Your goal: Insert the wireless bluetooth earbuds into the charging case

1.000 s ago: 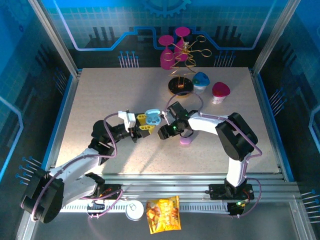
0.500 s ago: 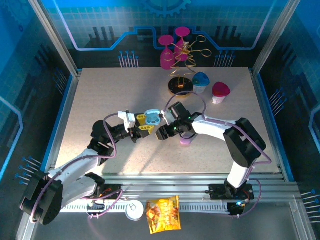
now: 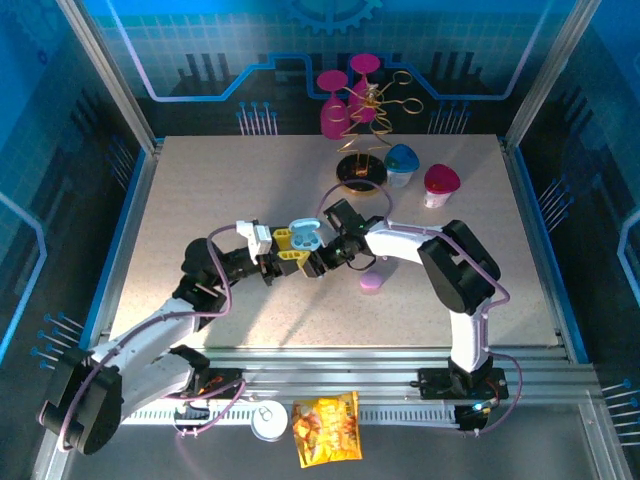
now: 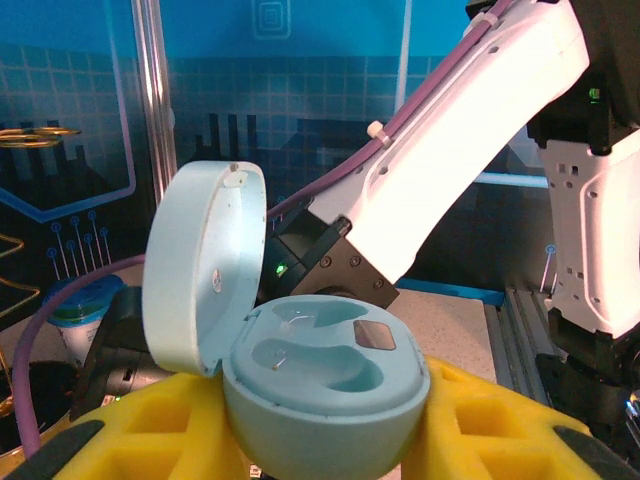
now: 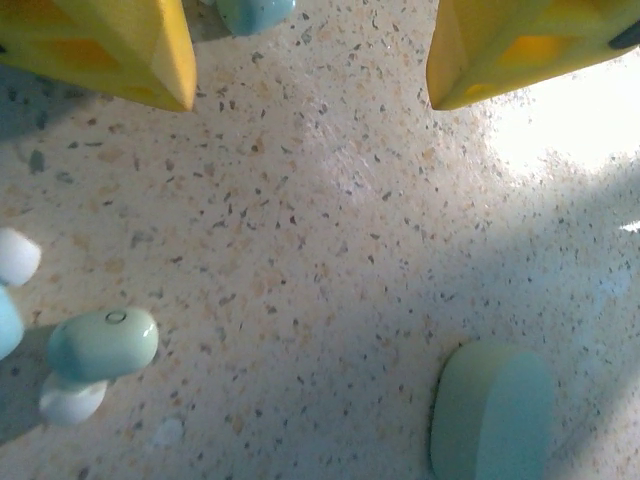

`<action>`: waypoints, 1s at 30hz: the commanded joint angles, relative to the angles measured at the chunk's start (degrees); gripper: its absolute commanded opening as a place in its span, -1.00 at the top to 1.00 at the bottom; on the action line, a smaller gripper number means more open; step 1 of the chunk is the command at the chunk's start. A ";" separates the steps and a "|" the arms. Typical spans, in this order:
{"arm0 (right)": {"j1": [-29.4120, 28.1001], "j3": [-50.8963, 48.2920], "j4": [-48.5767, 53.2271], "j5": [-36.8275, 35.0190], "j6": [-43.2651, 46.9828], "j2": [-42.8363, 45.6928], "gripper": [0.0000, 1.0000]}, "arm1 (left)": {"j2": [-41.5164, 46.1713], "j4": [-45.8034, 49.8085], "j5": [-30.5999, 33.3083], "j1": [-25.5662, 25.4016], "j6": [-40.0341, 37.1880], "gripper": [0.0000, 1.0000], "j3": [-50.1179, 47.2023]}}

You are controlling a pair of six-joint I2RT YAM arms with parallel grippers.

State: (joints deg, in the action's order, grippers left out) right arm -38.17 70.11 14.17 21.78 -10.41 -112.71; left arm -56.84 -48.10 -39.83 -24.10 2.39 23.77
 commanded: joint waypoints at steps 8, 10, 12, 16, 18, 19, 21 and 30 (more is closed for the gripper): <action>0.32 -6.25 0.81 3.42 0.15 3.53 -0.21 | -0.40 -0.21 -0.35 0.41 -1.73 0.59 2.35; 0.30 -7.59 1.03 2.69 0.12 5.00 -0.21 | -1.44 -1.05 -0.91 0.45 -1.34 0.59 2.51; 0.23 -9.18 0.90 2.29 -0.33 6.69 -0.20 | -2.29 -2.42 -1.12 0.46 -0.71 0.59 2.52; -0.44 -12.00 0.06 2.91 -1.65 9.45 -0.18 | -3.04 -3.91 -1.59 0.46 -0.02 0.59 2.60; -0.88 -13.29 -1.10 4.18 -2.67 10.74 -0.17 | -2.97 -4.02 -1.63 0.46 0.15 0.59 2.47; -1.01 -13.91 -1.77 4.71 -3.08 11.37 -0.17 | -2.80 -4.01 -1.52 0.45 0.32 0.59 2.36; -1.02 -14.82 -3.07 3.53 -3.72 12.69 -0.17 | -2.11 -4.59 -1.32 0.39 0.50 0.59 1.45; 2.84 -7.89 0.01 -1.78 -6.71 8.12 -0.10 | 3.28 2.31 -0.34 0.40 -2.52 0.59 1.36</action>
State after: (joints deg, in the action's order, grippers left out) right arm -36.49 57.84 12.47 20.88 -15.03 -101.45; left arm -55.24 -48.34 -39.86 -24.10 1.58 24.27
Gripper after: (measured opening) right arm 0.557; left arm 0.366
